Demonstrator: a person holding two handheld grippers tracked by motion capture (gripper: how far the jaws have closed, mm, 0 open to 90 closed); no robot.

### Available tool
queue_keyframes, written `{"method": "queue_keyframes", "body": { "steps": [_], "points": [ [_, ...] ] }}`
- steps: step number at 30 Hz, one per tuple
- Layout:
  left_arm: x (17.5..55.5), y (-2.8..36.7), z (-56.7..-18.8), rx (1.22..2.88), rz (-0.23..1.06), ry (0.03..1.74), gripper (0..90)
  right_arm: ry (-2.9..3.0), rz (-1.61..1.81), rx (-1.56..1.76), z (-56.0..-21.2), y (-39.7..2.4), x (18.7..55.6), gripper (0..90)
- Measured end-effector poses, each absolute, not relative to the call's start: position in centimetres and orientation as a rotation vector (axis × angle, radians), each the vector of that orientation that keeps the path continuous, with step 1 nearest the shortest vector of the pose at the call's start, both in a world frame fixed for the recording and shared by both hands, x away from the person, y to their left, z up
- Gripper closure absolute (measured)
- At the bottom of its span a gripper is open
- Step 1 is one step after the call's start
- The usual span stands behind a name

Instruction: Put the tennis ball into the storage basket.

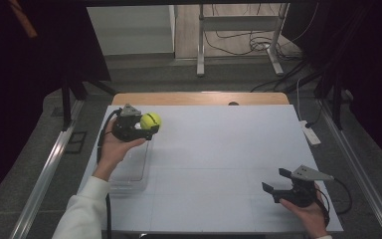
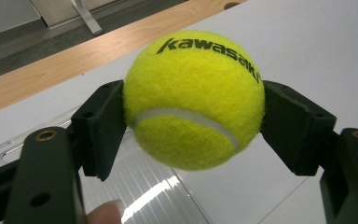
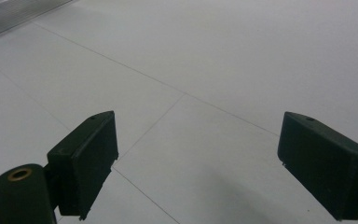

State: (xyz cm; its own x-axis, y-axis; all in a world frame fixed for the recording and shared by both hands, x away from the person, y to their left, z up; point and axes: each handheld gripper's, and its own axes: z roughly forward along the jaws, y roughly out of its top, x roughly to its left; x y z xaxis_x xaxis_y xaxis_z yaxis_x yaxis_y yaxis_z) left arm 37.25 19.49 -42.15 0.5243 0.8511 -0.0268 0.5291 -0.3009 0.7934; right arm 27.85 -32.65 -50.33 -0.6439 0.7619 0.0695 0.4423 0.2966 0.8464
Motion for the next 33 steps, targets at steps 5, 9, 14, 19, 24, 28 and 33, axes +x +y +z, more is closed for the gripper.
{"method": "queue_keyframes", "body": {
  "steps": [5,9,14,19,24,28,33],
  "points": [
    [37.3,19.9,-42.2,1.977,0.532,1.137,26.7,2.224,1.282,1.085,-50.3,-32.6,27.8,12.3],
    [37.5,20.1,-42.3,1.972,0.536,1.153,26.7,2.223,1.283,1.085,-50.3,-32.7,27.8,12.3],
    [37.6,20.5,-42.4,1.965,0.543,1.166,26.7,2.221,1.287,1.088,-50.3,-32.7,27.8,12.3],
    [37.9,20.8,-42.4,1.957,0.547,1.180,26.7,2.222,1.286,1.087,-50.3,-32.7,27.8,12.3],
    [38.1,21.1,-42.5,1.949,0.553,1.197,26.7,2.223,1.282,1.087,-50.3,-32.7,27.8,12.3],
    [38.3,21.3,-42.4,1.945,0.559,1.205,26.7,2.221,1.286,1.088,-50.3,-32.7,27.8,12.3],
    [38.5,21.6,-42.4,1.937,0.567,1.221,26.7,2.221,1.286,1.089,-50.3,-32.7,27.8,12.3]
  ]
}}
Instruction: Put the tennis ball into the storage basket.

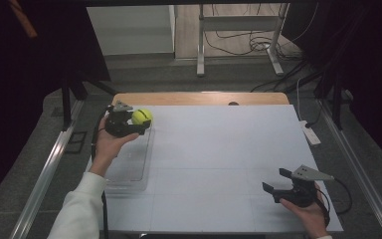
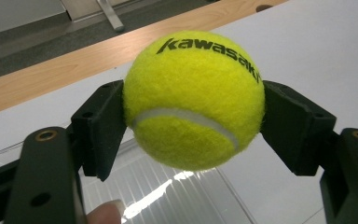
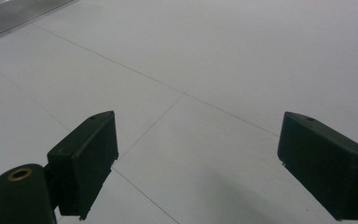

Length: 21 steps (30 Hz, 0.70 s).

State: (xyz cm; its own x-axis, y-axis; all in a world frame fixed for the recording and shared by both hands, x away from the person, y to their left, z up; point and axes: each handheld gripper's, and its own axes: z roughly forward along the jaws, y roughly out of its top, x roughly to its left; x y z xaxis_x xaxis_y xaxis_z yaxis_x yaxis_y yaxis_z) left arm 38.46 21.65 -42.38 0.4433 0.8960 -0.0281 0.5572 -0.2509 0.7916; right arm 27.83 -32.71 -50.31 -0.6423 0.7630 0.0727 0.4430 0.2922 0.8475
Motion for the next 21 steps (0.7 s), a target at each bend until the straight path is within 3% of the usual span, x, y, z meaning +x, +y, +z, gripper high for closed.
{"method": "queue_keyframes", "body": {
  "steps": [21],
  "points": [
    [39.4,23.7,-42.6,1.929,0.599,1.306,26.7,2.219,1.286,1.091,-50.3,-32.7,27.8,12.3]
  ]
}}
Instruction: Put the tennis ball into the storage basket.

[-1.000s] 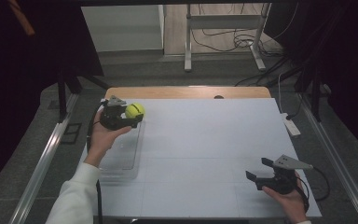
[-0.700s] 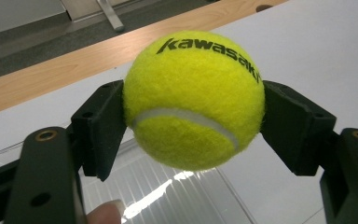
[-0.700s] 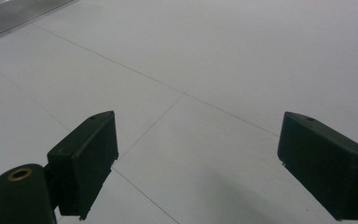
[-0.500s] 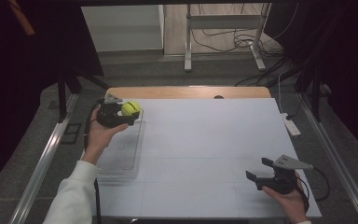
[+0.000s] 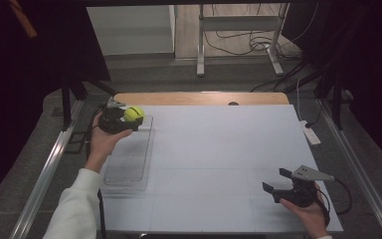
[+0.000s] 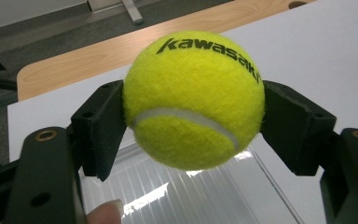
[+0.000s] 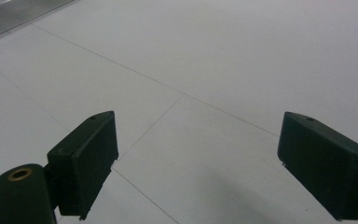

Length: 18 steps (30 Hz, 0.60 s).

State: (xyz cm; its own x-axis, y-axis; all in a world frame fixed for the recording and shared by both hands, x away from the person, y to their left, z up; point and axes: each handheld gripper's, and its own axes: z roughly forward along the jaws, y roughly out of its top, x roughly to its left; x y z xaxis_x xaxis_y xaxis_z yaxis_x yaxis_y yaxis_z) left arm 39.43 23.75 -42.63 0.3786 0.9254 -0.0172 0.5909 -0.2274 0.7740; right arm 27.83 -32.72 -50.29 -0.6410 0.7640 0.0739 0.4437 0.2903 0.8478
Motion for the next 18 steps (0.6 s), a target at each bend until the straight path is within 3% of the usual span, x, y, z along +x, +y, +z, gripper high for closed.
{"method": "queue_keyframes", "body": {
  "steps": [18],
  "points": [
    [40.0,25.2,-43.2,1.915,0.617,1.372,26.6,2.216,1.289,1.092,-50.3,-32.8,27.9,12.3]
  ]
}}
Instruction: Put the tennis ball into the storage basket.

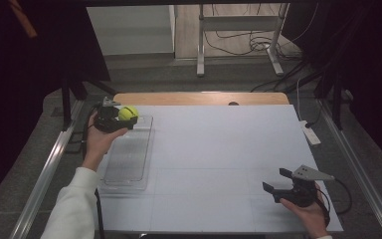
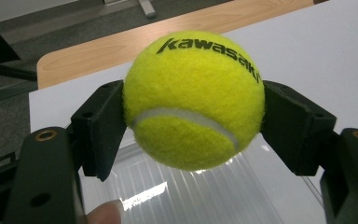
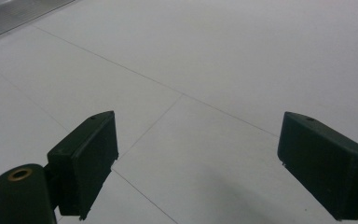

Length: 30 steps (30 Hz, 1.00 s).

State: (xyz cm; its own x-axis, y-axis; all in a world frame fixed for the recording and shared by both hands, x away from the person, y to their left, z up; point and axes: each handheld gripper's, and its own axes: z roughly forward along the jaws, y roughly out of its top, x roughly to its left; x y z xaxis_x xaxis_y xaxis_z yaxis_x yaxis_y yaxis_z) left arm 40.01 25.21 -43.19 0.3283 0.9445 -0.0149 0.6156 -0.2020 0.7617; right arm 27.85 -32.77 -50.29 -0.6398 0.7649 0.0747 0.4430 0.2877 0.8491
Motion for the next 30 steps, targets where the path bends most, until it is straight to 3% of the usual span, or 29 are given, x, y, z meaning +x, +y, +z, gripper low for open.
{"method": "queue_keyframes", "body": {
  "steps": [30],
  "points": [
    [41.8,26.8,-45.2,1.922,0.622,1.503,26.6,2.224,1.285,1.092,-50.5,-32.7,27.9,12.4]
  ]
}}
